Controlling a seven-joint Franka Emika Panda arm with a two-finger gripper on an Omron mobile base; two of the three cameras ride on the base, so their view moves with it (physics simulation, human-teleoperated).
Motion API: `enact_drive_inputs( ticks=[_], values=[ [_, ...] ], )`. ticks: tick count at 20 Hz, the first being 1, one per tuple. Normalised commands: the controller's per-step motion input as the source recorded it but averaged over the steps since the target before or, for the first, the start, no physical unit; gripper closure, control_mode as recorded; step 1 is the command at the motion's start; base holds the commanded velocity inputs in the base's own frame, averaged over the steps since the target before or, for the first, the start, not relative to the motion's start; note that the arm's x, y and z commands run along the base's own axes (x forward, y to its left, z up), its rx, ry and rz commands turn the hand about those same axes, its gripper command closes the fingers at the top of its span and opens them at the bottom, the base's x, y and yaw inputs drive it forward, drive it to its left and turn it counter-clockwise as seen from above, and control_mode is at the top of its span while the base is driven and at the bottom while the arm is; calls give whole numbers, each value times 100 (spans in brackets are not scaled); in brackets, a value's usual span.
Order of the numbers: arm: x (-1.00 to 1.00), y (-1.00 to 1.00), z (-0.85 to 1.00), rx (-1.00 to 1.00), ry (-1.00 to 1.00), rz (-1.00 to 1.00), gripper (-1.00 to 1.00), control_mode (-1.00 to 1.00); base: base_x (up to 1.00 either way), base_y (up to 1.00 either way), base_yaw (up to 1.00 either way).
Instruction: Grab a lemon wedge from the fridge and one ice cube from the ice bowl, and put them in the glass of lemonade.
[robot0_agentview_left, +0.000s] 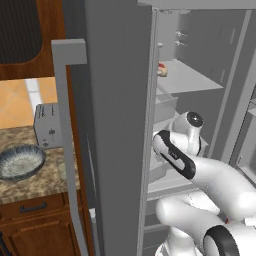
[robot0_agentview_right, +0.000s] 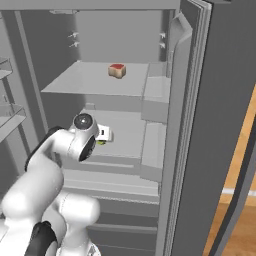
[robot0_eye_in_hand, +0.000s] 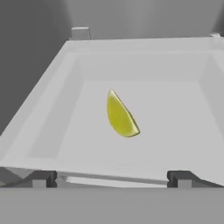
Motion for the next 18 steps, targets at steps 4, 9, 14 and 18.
enact_drive_inputs(
  ticks=[4,9,14,18],
  values=[
    [40,3,-20,0,3,0,-100,-100,0,0,0],
    [33,0,-28,0,4,0,-100,-100,0,0,0],
    [36,0,-23,0,3,0,-100,-100,0,0,0],
    [35,0,-27,0,2,0,-100,-100,0,0,0]
  ],
)
